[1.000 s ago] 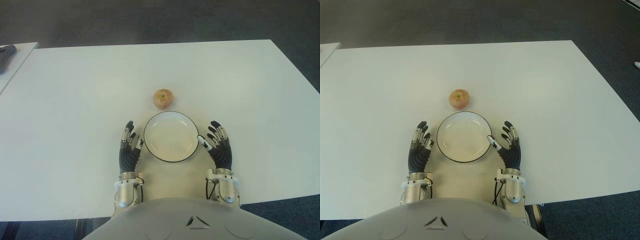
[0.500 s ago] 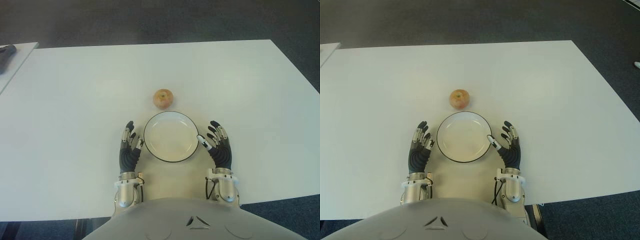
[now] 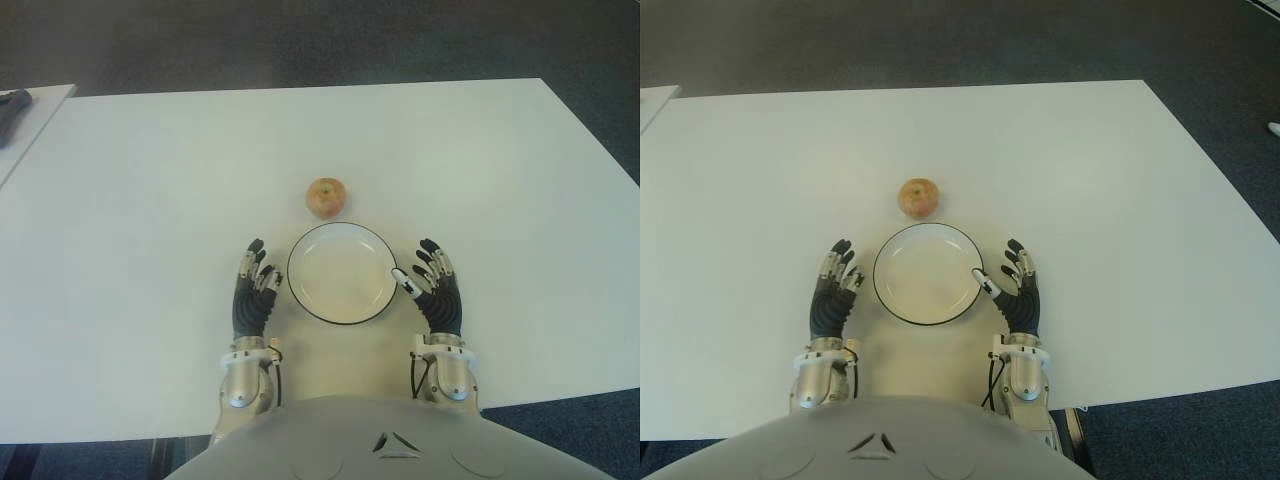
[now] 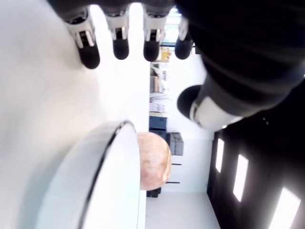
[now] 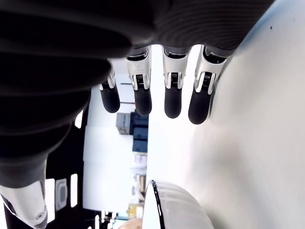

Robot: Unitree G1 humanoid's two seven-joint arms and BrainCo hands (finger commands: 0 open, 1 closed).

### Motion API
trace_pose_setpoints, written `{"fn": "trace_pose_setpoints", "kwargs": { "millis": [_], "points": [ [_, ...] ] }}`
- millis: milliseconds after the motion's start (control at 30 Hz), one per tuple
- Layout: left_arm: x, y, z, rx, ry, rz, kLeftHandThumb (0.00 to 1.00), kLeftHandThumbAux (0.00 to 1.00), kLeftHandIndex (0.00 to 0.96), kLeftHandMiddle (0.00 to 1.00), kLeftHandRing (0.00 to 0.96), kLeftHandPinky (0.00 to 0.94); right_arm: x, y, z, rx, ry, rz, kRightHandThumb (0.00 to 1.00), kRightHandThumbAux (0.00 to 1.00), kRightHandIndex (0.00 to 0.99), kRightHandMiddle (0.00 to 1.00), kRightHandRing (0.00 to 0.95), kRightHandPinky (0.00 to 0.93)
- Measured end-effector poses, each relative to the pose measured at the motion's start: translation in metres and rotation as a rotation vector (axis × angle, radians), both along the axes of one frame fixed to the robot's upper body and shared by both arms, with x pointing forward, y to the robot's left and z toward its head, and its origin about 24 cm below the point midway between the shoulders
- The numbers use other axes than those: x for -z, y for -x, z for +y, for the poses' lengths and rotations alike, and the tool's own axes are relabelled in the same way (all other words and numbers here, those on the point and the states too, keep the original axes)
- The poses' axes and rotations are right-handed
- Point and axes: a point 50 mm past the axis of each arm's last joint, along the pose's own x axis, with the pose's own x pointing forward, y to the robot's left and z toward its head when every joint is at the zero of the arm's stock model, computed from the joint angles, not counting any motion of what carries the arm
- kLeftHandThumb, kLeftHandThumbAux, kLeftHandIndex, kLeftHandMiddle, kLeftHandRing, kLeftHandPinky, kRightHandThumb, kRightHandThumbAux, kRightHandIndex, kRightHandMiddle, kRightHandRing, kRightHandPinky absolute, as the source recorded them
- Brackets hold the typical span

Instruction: Put the apples into the plate.

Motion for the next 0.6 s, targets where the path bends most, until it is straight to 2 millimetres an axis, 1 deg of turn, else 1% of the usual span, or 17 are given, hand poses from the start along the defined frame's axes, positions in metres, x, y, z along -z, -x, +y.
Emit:
{"fn": "trace_pose_setpoints", "kwargs": {
  "millis": [100, 233, 467, 600],
  "points": [
    [-0.008, -0.005, 0.004, -0.009, -0.003, 0.005, 0.192, 0.681, 0.104, 0.104, 0.09, 0.132, 0.001, 0.0, 0.0, 0.0, 0.0, 0.005, 0.429, 0.674, 0.138, 0.157, 0.145, 0.166],
    [-0.024, -0.022, 0.004, 0.004, -0.026, -0.025, 0.234, 0.662, 0.122, 0.135, 0.122, 0.17, 0.002, -0.002, 0.0, -0.007, 0.005, 0.004, 0.428, 0.684, 0.14, 0.158, 0.143, 0.164],
    [-0.06, -0.054, -0.001, 0.035, -0.172, -0.17, 0.279, 0.645, 0.115, 0.146, 0.141, 0.178, 0.004, -0.006, 0.001, -0.011, 0.013, -0.004, 0.43, 0.667, 0.143, 0.168, 0.149, 0.172],
    [-0.071, -0.065, -0.004, 0.048, -0.253, -0.18, 0.285, 0.627, 0.097, 0.144, 0.152, 0.203, 0.005, -0.008, 0.001, -0.008, 0.015, -0.014, 0.448, 0.654, 0.148, 0.175, 0.151, 0.156]
  ]
}}
